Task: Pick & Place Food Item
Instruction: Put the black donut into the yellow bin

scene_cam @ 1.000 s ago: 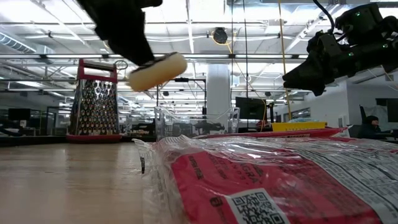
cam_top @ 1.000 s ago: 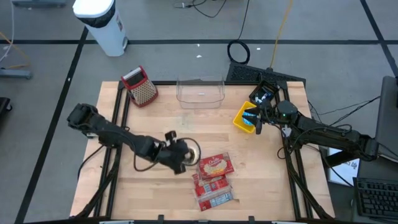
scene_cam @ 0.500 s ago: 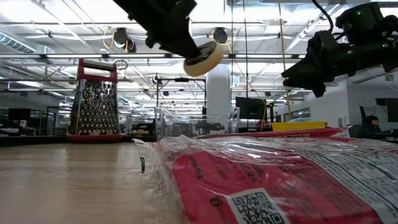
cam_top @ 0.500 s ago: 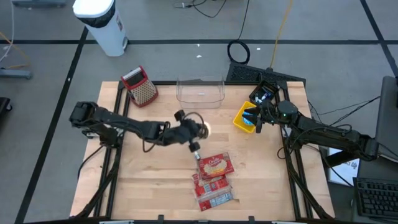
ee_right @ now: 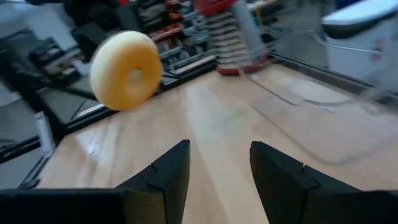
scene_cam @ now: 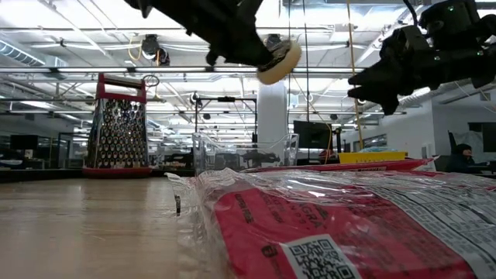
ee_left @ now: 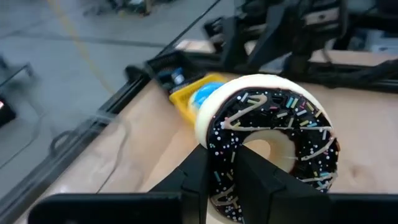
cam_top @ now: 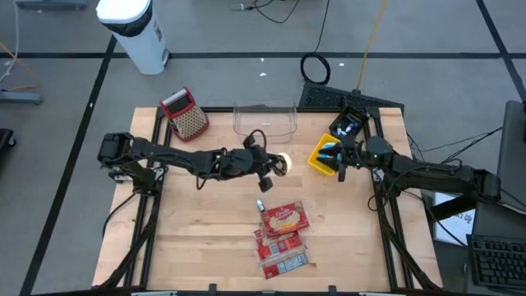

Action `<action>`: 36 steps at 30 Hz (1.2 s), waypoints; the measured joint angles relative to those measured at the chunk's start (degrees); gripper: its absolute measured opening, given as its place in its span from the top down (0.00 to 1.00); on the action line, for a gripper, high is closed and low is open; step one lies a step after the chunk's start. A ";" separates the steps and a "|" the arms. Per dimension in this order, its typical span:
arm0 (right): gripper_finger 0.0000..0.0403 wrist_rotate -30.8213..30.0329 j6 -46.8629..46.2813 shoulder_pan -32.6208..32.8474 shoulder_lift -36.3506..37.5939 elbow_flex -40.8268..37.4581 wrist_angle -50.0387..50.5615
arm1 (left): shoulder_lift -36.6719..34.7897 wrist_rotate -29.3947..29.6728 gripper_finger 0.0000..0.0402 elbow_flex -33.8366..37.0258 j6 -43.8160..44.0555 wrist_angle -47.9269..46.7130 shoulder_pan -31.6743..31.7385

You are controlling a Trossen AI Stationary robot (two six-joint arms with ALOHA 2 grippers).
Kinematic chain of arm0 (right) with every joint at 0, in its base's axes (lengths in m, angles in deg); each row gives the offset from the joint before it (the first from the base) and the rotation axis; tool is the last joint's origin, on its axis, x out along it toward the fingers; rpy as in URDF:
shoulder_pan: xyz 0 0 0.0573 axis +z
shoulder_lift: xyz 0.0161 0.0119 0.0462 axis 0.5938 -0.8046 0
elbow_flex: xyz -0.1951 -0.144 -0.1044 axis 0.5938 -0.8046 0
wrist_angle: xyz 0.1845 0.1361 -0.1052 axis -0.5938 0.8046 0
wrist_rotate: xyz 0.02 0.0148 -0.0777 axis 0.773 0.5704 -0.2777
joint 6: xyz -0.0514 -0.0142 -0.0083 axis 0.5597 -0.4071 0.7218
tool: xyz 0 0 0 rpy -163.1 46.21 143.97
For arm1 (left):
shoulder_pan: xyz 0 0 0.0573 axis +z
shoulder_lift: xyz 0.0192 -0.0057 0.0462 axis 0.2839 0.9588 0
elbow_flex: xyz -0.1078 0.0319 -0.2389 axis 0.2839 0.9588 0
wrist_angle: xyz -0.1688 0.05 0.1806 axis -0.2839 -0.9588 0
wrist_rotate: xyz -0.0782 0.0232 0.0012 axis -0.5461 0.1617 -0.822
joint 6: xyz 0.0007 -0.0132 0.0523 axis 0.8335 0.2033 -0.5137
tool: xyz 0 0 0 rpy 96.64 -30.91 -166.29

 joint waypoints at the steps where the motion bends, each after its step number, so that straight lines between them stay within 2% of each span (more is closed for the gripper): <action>1: 0.61 -0.01 0.22 0.85 -0.59 0.00 -0.90 | 0.87 -0.50 0.84 0.00 -0.94 1.51 -0.02; 8: 0.61 -0.13 0.74 6.44 -7.06 -0.02 -9.95 | 6.52 -0.12 0.84 0.00 -2.96 9.38 -0.02; 14: 0.61 -0.39 0.29 8.59 -13.50 -0.02 -17.53 | 8.85 -0.01 0.84 0.00 -9.05 13.85 -0.07; 18: 0.54 -0.19 -1.36 9.44 -17.73 -0.02 -23.57 | 8.89 1.77 0.84 0.00 -10.84 13.52 -0.07; 21: 0.45 -0.25 -2.16 10.43 -21.08 -0.02 -28.65 | 8.89 4.55 0.84 0.00 -11.89 13.57 -0.11; 24: 0.37 -0.64 -2.16 11.62 -24.44 0.02 -33.34 | 8.87 4.72 0.84 0.00 -12.56 13.59 -0.11; 27: 0.31 -4.60 -2.27 13.00 -27.60 1.09 -35.08 | 8.87 4.75 0.84 0.00 -12.67 13.20 -0.03; 30: 0.29 -9.27 -2.08 14.22 -30.89 2.94 -35.15 | 8.87 4.75 0.84 0.00 -12.98 13.24 -0.04; 36: 0.29 -9.13 -2.27 16.35 -36.35 6.88 -35.16 | 8.89 4.94 0.84 0.00 -13.46 12.70 -0.04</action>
